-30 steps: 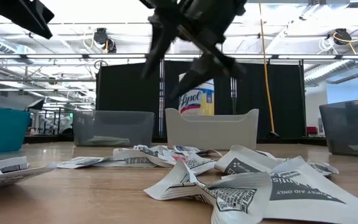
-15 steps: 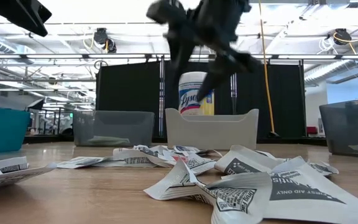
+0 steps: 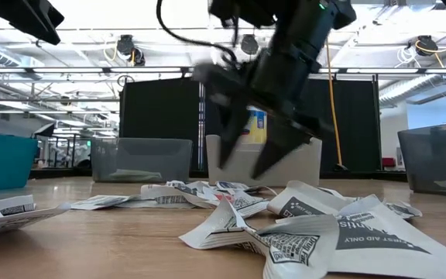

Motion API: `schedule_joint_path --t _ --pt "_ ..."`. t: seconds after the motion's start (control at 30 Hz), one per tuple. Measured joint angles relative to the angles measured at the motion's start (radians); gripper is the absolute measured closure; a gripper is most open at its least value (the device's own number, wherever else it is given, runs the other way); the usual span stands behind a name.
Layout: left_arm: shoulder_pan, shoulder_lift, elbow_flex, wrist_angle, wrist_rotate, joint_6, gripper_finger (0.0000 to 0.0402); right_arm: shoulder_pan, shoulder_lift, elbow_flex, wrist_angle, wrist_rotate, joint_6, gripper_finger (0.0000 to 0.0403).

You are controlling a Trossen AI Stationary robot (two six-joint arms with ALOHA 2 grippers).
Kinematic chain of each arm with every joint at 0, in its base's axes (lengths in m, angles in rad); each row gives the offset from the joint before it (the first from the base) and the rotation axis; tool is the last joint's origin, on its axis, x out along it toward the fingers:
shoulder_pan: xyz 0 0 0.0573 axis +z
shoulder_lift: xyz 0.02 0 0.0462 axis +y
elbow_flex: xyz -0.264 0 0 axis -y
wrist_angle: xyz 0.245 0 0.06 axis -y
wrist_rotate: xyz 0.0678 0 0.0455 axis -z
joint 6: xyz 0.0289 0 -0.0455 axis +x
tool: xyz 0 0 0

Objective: Pick & Place First Aid Supplies
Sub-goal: Put the blue alcohol pad into the bottom black bin

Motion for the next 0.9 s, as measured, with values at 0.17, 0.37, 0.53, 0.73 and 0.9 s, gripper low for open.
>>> schedule_joint_path --t 0.17,0.37,0.53,0.73,0.9 --pt "0.0 0.0 0.0 0.0 0.0 0.004 0.0284 0.0 -0.002 -0.025 0.037 -0.006 0.0 0.0177" --pt "0.0 0.0 0.0 0.0 -0.001 0.008 0.0284 0.0 -0.001 -0.052 0.083 -0.046 -0.013 0.0177" --pt "0.0 0.0 0.0 0.0 -0.001 0.001 0.0284 0.001 -0.004 -0.083 0.088 -0.104 0.017 0.0177" --pt "0.0 0.0 0.0 -0.001 -0.001 -0.001 0.0284 0.015 -0.005 -0.093 0.08 -0.126 0.026 0.0177" --pt "0.0 0.0 0.0 -0.001 -0.001 -0.003 0.0284 0.02 -0.016 -0.093 0.007 -0.202 0.038 0.0177"
